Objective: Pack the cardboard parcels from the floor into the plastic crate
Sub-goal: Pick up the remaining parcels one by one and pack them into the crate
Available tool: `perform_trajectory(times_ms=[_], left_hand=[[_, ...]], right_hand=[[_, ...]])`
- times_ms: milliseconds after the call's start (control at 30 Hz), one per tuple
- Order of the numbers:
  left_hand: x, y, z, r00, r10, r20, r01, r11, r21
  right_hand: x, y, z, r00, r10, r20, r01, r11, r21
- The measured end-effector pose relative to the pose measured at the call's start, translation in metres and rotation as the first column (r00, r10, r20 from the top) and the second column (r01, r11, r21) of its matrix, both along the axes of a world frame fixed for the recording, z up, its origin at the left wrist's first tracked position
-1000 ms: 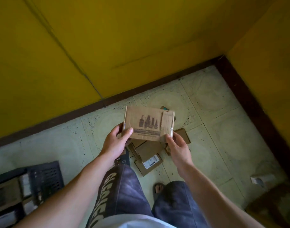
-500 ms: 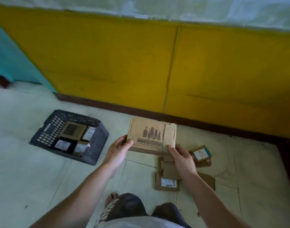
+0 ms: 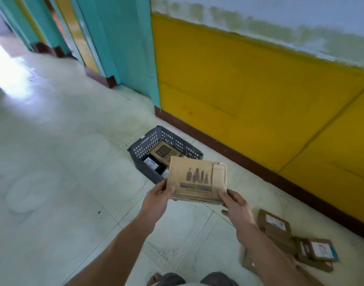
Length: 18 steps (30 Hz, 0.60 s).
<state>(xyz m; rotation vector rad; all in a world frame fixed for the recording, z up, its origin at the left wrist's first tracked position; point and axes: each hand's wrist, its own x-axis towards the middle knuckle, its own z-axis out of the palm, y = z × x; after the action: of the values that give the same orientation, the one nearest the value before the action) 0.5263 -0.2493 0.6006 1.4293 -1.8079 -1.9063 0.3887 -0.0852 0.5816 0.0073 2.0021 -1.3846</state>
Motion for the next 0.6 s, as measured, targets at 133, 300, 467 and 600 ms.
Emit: perform_trajectory(times_ms=[133,300,467,600], left_hand=[[0.035,-0.063,-0.002,1.0,0.022,-0.004,-0.021,0.999,0.038],[0.033,-0.129,-0.009,1.0,0.012,-0.011,-0.011,0.998,0.065],[0.0,-0.21,-0.023,0.999,-0.011,0.036,0.009,0.999,0.042],[-0.041,-0.286,-0.038,0.994,-0.046,0.103,0.043,0.999,0.03]], right_hand=[[0.029,-0.066,0.0,0.999,0.038,0.006,-0.038,0.999,0.007],[0.026,-0.129,-0.005,0.999,0.032,-0.019,-0.032,0.999,0.022],[-0.003,-0.207,-0.024,1.0,0.0,0.006,0.0,1.0,0.013],[-0.043,-0.281,-0.046,0.999,-0.006,0.033,0.006,1.0,0.019]])
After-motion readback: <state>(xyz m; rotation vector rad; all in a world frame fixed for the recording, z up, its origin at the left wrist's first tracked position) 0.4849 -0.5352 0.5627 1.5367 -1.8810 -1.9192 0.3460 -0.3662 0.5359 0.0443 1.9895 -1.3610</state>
